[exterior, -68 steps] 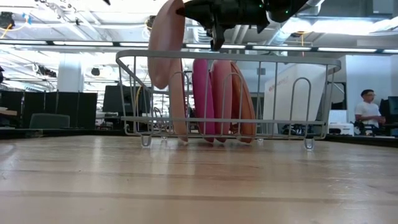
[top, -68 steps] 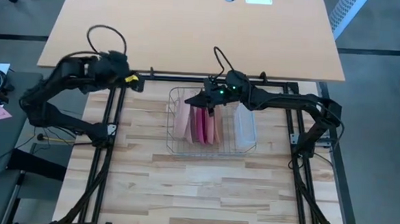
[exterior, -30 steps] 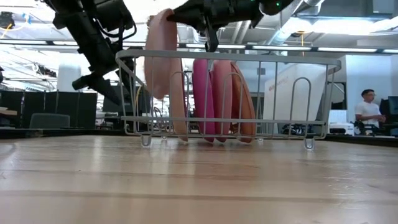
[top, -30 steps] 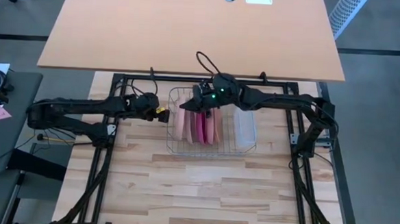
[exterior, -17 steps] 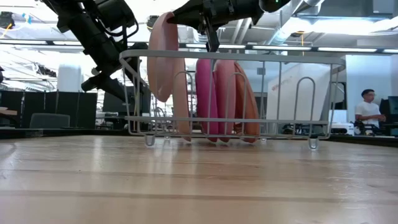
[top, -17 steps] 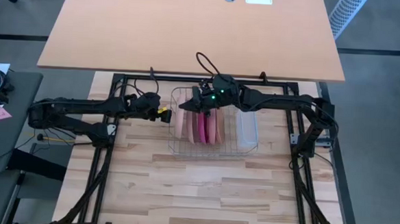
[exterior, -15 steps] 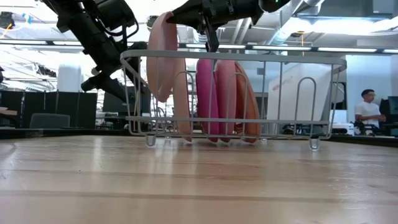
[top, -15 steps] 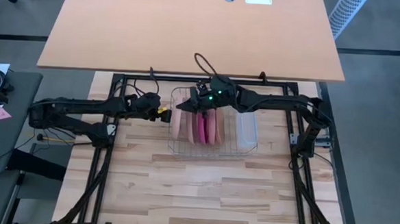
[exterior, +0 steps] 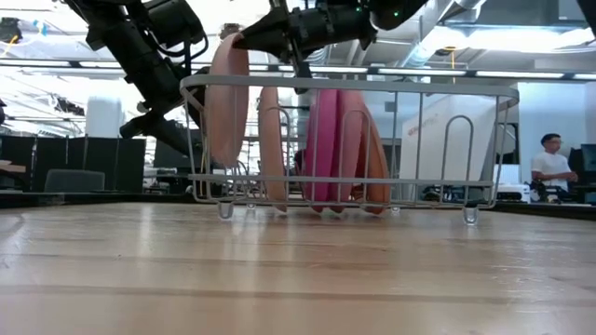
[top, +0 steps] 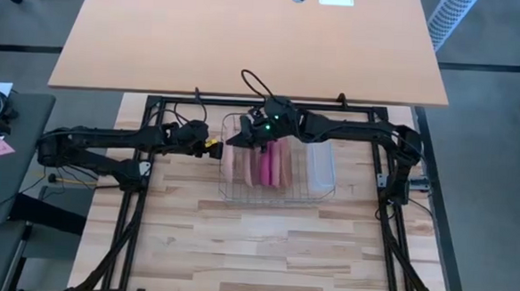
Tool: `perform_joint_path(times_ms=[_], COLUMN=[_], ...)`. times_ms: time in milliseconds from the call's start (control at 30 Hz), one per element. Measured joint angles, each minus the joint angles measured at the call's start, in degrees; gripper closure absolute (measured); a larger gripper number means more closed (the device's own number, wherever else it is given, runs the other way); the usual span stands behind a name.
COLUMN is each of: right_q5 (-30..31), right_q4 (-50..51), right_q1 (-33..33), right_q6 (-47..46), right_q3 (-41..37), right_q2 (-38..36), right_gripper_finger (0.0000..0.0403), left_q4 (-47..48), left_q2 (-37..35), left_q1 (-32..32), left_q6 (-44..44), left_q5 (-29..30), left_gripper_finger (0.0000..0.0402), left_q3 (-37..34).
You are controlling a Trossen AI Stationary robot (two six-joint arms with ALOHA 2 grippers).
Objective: Sort dishes
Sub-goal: Put the beige plate in the dish rack
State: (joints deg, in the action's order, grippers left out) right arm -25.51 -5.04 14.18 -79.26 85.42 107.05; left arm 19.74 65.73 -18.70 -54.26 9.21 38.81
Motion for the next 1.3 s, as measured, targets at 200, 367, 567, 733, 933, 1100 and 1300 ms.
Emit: perform_joint_path(times_ms=[200, 367, 567, 733, 933, 1100, 1300], right_q5=[-0.1, -0.1, -0.1, -0.1, 0.0, 0.4, 1.0], right_q4=[3.2, 4.6, 4.7, 4.7, 6.2, 6.6, 7.9], right_q1=[0.2, 0.0, -0.3, -0.3, -0.4, -1.0, -1.6], right_q6=[1.7, 2.7, 3.1, 3.7, 4.8, 5.4, 6.1], right_q3=[1.1, 1.2, 1.2, 1.2, 1.2, 1.2, 1.2], right_q2=[0.0, 0.3, 1.1, 1.0, 1.0, 1.0, 1.0], right_gripper_finger=[0.0403, 0.0403, 0.0403, 0.0403, 0.0403, 0.0403, 0.0403], left_q4=[0.0, 0.0, -0.2, -0.2, -0.2, -0.3, -0.3], left_q2=[0.0, 0.0, 0.0, 0.0, 0.0, 0.0, 0.0], left_q1=[0.0, 0.0, 0.0, 0.0, 0.0, 0.0, 0.0], left_q6=[0.0, 0.2, 0.2, 0.1, 0.1, 0.0, 0.0], left_q5=[0.0, 0.0, 0.0, 0.0, 0.0, 0.0, 0.1], left_gripper_finger=[0.0183, 0.0183, 0.0183, 0.0183, 0.0183, 0.0183, 0.0183], left_q3=[0.0, 0.0, 0.0, 0.0, 0.0, 0.0, 0.0])
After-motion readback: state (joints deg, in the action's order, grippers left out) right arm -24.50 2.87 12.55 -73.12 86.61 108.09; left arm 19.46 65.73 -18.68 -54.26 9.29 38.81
